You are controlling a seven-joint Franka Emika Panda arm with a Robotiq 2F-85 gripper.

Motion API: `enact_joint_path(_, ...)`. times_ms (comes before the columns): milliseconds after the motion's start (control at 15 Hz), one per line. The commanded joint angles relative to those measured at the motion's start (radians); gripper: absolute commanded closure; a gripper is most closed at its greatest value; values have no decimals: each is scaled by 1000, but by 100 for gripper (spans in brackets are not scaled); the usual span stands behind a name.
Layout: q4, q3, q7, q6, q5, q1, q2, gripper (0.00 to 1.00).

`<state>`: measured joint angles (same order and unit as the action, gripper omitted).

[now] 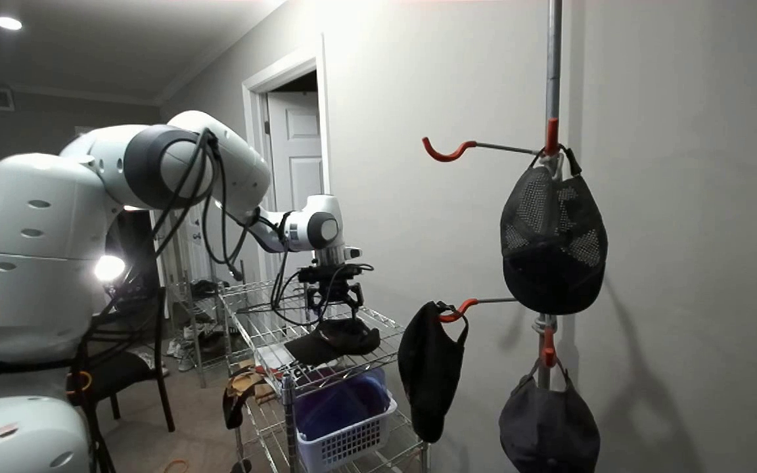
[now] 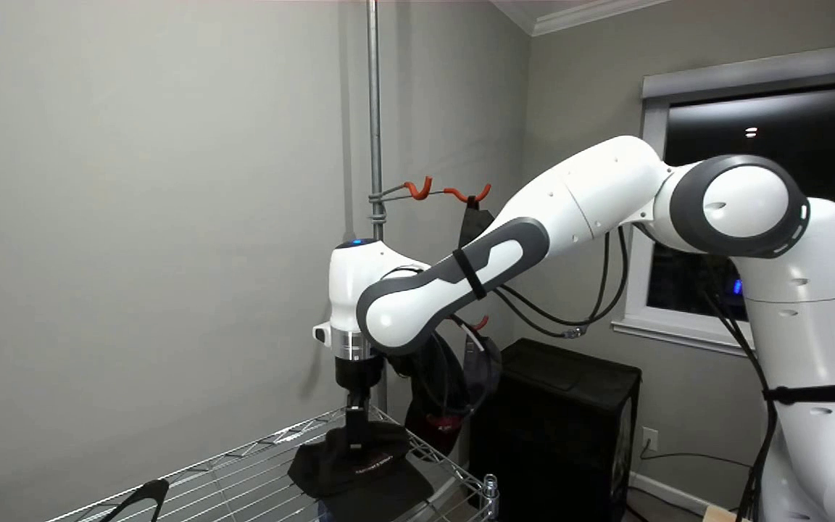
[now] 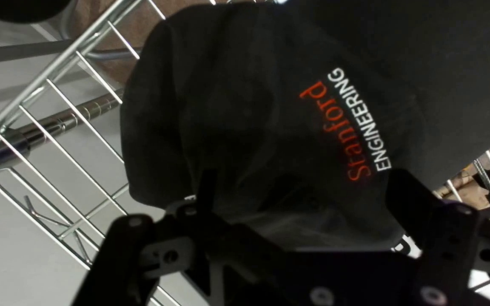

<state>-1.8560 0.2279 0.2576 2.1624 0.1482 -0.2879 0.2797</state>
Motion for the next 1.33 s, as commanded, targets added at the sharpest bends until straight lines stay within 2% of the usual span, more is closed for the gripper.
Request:
enact_joint_path(0,40,1,-17,-40,-4,12,29,0)
enact_joint_path(133,42,-1,-12,-39,-8,16,35,0)
enact_joint_path(200,41,-2,-7,-36,-8,18,38,25)
enact_joint_path(267,39,-1,-4,-33,-8,20,39,26)
enact_joint_path(600,32,0,-4,-30,-10,22,42,61)
enact_joint_path(933,30,2,-8,-29,-4,17,36,91)
enact_joint_path(1133,31,8,-11,-32,2,9,27,99)
enact_joint_path(1267,29,16,-26,-38,21,-9,7,100)
